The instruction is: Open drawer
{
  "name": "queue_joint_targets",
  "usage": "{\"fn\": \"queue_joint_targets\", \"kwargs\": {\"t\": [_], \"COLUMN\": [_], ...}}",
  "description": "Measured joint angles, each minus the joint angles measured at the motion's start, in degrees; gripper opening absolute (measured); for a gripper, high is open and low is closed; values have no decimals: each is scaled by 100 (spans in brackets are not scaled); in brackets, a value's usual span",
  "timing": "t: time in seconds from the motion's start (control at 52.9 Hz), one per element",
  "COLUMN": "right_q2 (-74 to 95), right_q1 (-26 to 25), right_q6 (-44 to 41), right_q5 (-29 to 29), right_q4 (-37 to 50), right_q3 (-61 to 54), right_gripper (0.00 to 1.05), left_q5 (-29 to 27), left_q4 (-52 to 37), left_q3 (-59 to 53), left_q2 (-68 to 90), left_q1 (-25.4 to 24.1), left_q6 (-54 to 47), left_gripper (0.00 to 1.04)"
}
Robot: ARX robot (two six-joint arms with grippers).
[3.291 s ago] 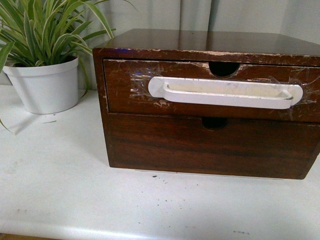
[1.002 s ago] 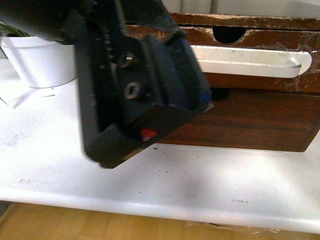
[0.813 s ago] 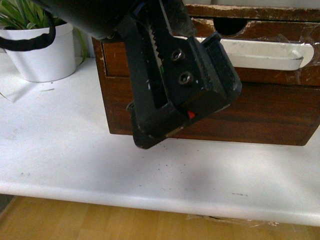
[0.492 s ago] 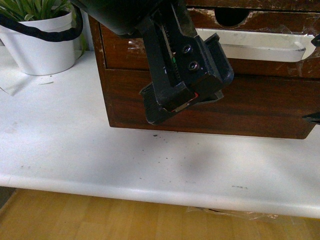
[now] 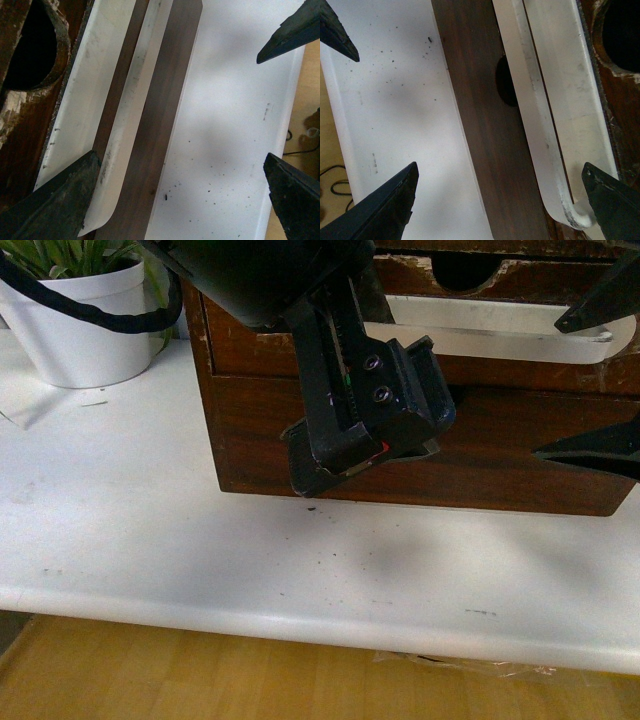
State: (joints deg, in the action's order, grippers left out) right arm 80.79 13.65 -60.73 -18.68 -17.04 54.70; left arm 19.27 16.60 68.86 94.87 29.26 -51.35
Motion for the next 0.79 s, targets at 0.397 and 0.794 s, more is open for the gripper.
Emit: {"fn": "queue_joint_targets", "kwargs": {"t": [0.397, 0.794], "right_q2": [151, -306], "right_q1": [37, 37], "right_q6": [-227, -931], "right_q5": [-55, -326], "right_q4": [-564, -1526], "right_q3": [177, 57], "right_gripper": [96, 96], "left_q5": [35, 2], "left_q4": [260, 1294], "left_q3": [59, -96], "left_q2": [26, -415], "left_q1": [22, 177], "left_q6": [-214, -988], "left_gripper": [98, 99]}}
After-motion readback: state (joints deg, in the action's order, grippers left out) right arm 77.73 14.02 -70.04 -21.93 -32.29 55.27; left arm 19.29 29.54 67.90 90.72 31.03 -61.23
